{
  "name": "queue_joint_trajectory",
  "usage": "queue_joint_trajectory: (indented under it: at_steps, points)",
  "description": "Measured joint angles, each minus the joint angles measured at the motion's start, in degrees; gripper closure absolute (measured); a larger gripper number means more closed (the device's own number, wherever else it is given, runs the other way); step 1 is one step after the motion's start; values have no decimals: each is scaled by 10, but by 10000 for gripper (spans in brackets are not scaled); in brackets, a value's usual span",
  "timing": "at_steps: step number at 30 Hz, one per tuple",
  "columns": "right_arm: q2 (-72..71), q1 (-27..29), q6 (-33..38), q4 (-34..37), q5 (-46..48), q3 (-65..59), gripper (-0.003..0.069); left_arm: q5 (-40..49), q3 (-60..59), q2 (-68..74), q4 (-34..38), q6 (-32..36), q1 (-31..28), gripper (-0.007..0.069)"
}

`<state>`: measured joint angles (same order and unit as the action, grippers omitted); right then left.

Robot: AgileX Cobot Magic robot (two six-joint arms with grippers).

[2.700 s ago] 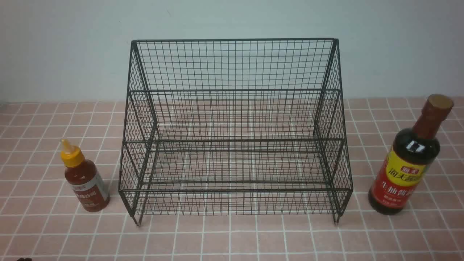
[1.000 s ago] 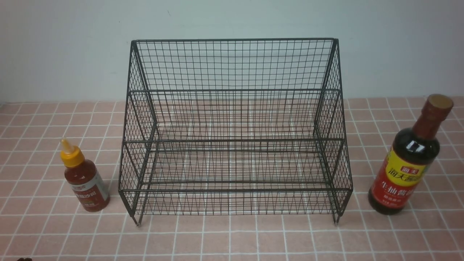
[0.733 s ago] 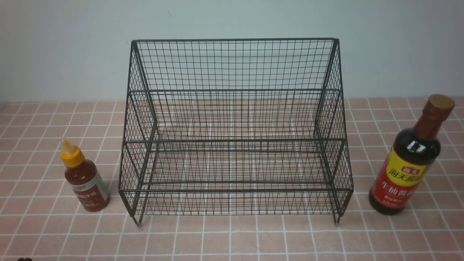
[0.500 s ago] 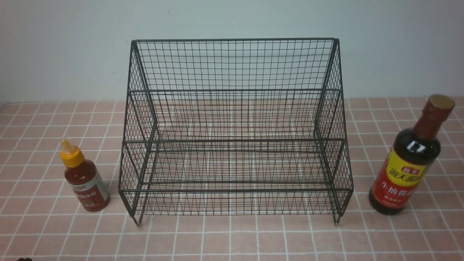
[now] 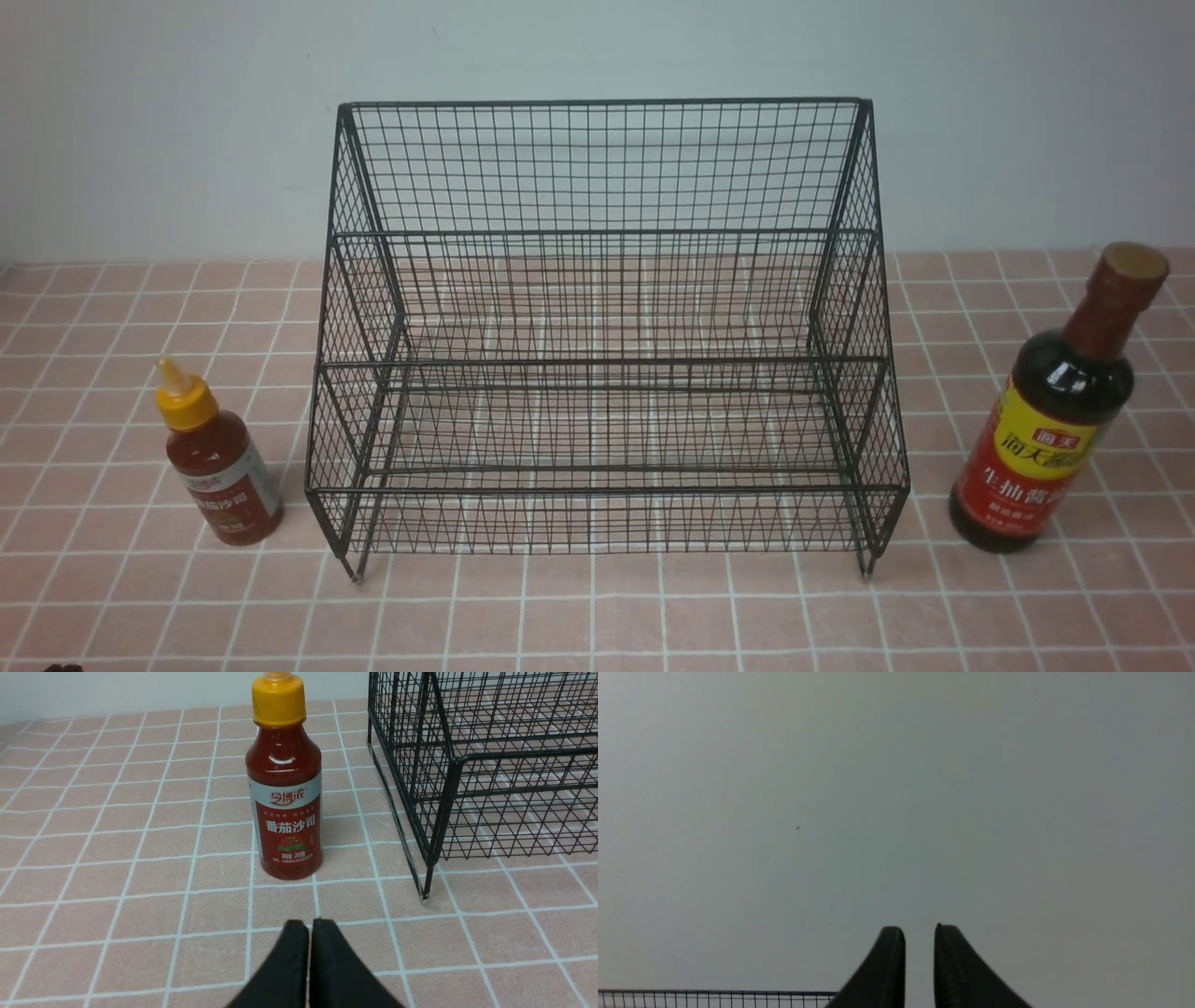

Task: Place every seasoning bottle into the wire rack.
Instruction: Use the right arm to grab the condiment bottle closest to it

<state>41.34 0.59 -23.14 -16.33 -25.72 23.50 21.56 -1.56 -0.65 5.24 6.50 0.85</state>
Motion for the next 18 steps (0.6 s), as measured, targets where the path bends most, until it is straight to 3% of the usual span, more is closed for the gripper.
queue_joint_trajectory:
  at_steps: [2, 10, 14, 18]
  points:
    - [21, 0, 0, -6, -11, 6, 526, 0, 0, 0, 0, 0, 0, 634]
    - [195, 0, 29, -16, -115, 19, 246, 0, 0, 0, 0, 0, 0, 634]
    - [260, 0, 39, -16, -146, 19, 170, 0, 0, 0, 0, 0, 0, 634]
    - [307, 0, 41, -16, -164, 20, 155, 0, 0, 0, 0, 0, 0, 634]
